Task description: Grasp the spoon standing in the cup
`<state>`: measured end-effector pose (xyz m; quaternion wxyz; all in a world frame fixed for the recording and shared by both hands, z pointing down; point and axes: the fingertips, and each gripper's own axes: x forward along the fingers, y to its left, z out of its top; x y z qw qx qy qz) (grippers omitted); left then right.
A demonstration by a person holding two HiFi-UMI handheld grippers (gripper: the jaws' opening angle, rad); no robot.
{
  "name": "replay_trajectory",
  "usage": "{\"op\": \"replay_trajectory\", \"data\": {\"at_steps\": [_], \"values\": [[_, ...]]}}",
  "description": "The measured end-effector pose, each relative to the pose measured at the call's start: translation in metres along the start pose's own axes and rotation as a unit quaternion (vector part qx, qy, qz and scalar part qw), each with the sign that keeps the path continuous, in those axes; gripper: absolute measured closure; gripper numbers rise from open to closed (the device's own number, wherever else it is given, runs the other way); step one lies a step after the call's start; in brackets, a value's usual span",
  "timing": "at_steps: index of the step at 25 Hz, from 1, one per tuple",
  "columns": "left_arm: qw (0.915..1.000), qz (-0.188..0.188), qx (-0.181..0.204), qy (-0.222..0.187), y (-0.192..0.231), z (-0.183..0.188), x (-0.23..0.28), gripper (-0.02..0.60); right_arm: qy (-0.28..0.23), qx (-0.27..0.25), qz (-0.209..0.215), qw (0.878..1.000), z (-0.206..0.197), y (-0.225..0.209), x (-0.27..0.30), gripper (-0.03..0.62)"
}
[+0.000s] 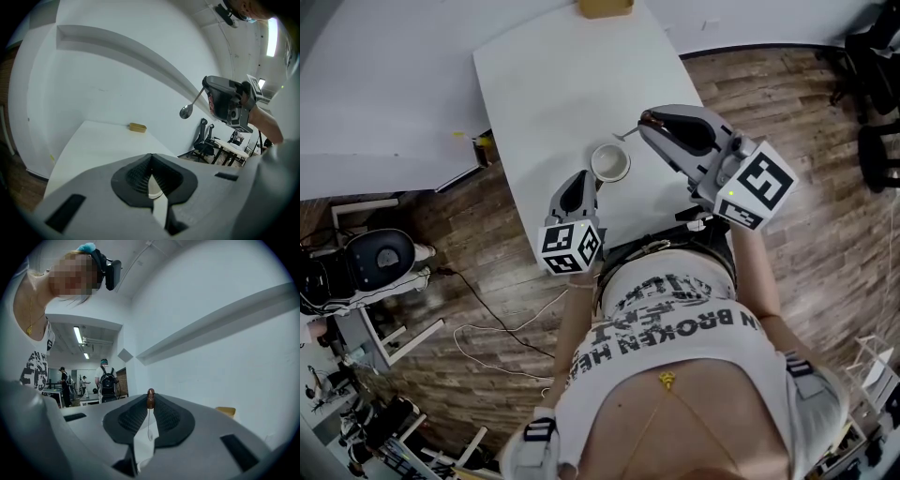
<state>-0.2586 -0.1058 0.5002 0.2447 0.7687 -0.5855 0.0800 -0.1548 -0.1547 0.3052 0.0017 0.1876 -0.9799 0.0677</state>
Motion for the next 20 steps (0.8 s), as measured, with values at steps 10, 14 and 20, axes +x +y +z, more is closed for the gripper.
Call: {"op": "replay_trajectory", "data": {"at_steps": [10,14,20], "values": [[1.0,-0.001,-0.002,0.003,-0.0017,-0.0014,0.0011,0.583,0.006,0.01,0.004,1.0,-0.0067,-0.0022,0.0015,0.556],[1.0,-0.001,-0.002,0.006,-0.0043,-0.0034,0.0009,0.583,0.007,0.013,0.007,1.0,-0.0073,-0.0011,0.0009,0.555],[1.0,-0.004,-0.002,0.008,-0.0073,-0.0024,0.0005,0.583,0.013,0.011,0.007,1.0,-0.0078,-0.003,0.0026,0.555]]}}
